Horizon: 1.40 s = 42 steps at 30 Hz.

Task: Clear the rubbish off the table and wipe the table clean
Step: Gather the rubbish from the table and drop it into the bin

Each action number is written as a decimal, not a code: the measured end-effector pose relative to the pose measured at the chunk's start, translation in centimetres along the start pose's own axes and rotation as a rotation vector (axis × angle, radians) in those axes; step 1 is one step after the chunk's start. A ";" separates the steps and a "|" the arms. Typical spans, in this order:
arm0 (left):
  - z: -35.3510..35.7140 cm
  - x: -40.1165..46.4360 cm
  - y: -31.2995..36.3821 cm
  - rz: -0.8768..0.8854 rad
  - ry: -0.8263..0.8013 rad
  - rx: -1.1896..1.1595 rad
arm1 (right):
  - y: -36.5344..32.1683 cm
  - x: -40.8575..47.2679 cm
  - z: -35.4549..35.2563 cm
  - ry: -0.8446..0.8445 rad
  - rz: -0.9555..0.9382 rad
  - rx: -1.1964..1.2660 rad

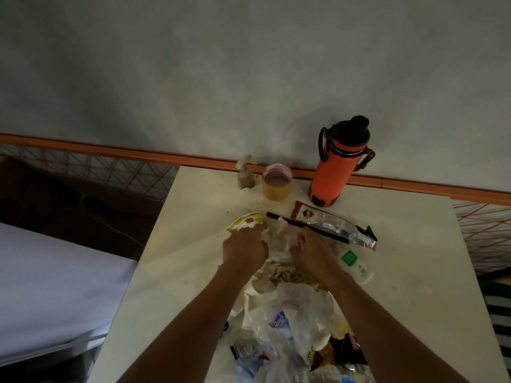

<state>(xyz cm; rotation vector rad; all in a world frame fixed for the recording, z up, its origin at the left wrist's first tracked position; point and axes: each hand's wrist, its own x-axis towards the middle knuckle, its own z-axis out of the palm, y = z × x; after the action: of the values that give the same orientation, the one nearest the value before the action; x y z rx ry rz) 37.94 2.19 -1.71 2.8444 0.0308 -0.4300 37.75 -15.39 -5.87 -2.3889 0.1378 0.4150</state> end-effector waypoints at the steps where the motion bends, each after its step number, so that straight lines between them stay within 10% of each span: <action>1: 0.1 0.3 0.2 0.021 0.019 0.038 | -0.1 -0.2 -0.1 0.002 -0.026 0.015; 11: 0.9 3.1 0.2 0.119 -0.055 0.196 | -0.4 -0.5 -0.8 0.093 0.038 0.148; 19: -0.2 1.5 -1.9 -0.021 0.022 -0.251 | -1.1 -0.3 -1.6 0.045 0.256 0.280; 26: -1.3 -1.0 -3.2 -0.081 -0.055 -0.530 | -2.9 1.5 -0.6 -0.013 -0.011 0.063; 35: 0.7 -0.6 -2.2 0.126 -0.345 -0.082 | -1.3 3.1 1.1 -0.129 -0.083 -0.332; 42: 2.3 0.1 -1.7 0.189 -0.272 0.042 | 0.6 1.3 0.6 0.048 -0.193 -0.163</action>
<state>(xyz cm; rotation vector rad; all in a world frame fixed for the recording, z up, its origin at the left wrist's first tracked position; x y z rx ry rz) 37.27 3.23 -4.26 2.7684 -0.2991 -0.7766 38.72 -15.46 -7.07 -2.5439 -0.1088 0.2879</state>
